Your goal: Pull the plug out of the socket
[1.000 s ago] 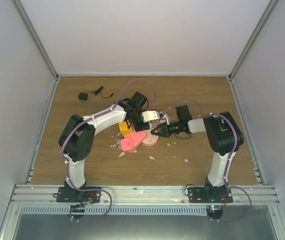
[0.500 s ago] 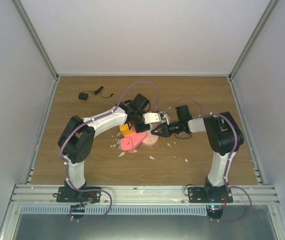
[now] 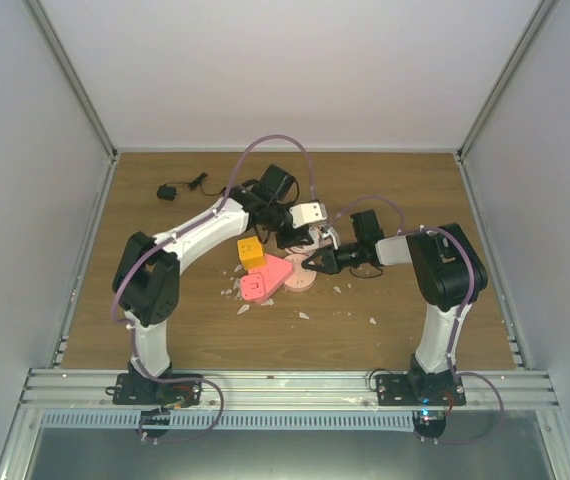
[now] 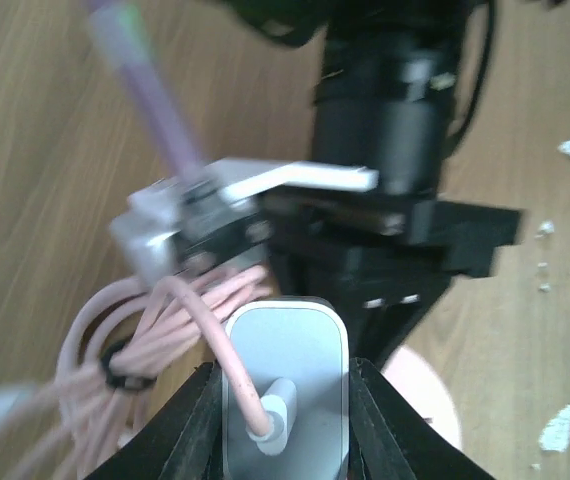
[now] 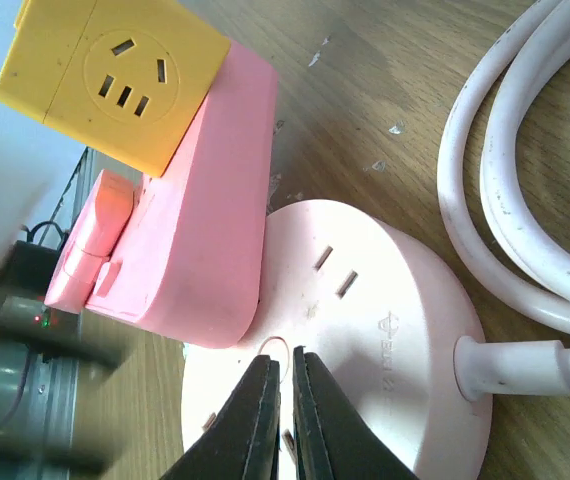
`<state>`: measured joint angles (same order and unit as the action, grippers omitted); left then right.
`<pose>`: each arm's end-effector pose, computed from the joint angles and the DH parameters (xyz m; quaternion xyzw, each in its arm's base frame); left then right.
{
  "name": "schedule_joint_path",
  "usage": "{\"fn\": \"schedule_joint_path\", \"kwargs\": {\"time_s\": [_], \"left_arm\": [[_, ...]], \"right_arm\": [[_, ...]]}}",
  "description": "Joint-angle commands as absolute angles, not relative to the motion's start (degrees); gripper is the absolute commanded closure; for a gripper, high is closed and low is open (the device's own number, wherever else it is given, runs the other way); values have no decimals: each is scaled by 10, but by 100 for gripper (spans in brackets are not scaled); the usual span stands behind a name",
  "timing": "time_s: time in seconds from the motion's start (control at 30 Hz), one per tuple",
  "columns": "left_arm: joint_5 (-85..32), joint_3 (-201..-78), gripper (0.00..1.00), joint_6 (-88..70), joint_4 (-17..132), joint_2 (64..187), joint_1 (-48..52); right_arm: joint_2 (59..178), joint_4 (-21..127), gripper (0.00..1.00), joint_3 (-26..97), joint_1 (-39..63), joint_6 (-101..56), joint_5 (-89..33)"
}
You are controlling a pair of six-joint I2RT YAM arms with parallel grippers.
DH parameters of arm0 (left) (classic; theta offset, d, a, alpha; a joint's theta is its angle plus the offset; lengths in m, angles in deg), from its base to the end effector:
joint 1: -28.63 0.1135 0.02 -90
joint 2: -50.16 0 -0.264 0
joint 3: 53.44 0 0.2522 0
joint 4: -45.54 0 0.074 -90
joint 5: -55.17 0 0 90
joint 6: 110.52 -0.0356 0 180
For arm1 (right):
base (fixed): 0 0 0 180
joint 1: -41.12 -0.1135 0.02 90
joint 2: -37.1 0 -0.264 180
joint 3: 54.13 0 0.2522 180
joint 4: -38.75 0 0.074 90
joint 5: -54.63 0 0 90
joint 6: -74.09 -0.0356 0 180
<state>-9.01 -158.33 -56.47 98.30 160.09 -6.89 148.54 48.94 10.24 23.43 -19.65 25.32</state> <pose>0.3310 -0.2553 0.2498 0.5972 0.7240 -0.2136 0.2711 0.3123 0.1322 0.0977 -0.2419 0.8046 0.5215 0.1489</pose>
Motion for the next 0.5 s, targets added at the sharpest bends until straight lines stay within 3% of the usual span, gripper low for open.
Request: {"fn": "schedule_joint_path", "kwargs": {"time_s": [0.0,0.47], "left_arm": [[-72,-1538,94,-581,932,1549,-104],[-76,-1603,94,-568,962,1521,5]], "right_arm": [[1536,558,92,80,233,-195,87],[1437,501,90,43,233,-181,140]]}}
